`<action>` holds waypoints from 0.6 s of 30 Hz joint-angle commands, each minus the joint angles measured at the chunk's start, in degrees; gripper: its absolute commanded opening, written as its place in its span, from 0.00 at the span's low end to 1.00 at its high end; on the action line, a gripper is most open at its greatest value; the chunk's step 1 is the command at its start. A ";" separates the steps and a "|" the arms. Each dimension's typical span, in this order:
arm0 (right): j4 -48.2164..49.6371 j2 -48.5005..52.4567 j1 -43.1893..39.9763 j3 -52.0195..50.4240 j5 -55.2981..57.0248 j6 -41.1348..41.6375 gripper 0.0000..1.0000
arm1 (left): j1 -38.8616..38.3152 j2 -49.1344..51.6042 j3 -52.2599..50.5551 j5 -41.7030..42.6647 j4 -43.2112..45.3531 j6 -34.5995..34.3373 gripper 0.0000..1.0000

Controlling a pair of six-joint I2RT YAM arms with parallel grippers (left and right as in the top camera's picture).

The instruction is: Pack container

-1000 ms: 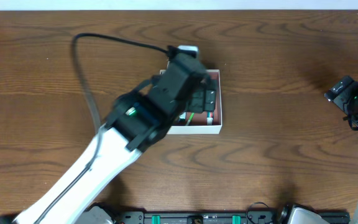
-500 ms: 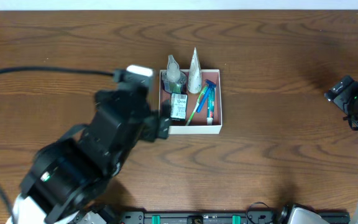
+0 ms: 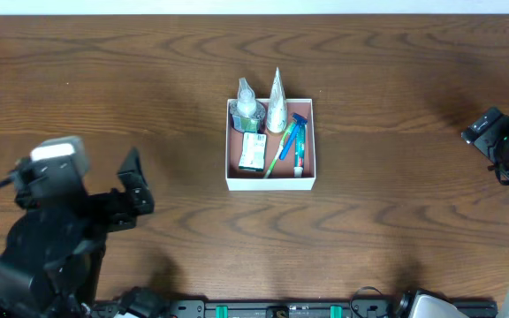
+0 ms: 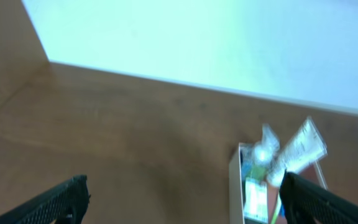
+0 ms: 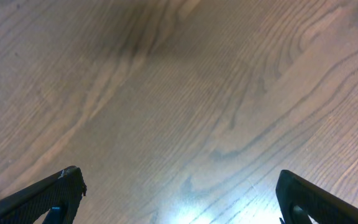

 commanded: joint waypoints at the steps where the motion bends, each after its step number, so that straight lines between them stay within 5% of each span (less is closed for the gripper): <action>1: -0.11 0.09 -0.52 0.13 0.20 0.83 0.99 | 5.62 -4.76 -8.94 9.46 7.32 2.45 0.98; 11: -0.11 0.09 -0.52 0.13 0.20 0.81 0.99 | 16.79 -19.74 -45.53 35.36 51.60 6.58 0.98; 18: -0.11 0.09 -0.52 0.13 0.20 0.83 0.99 | 17.25 -27.21 -61.88 37.59 65.70 6.43 0.98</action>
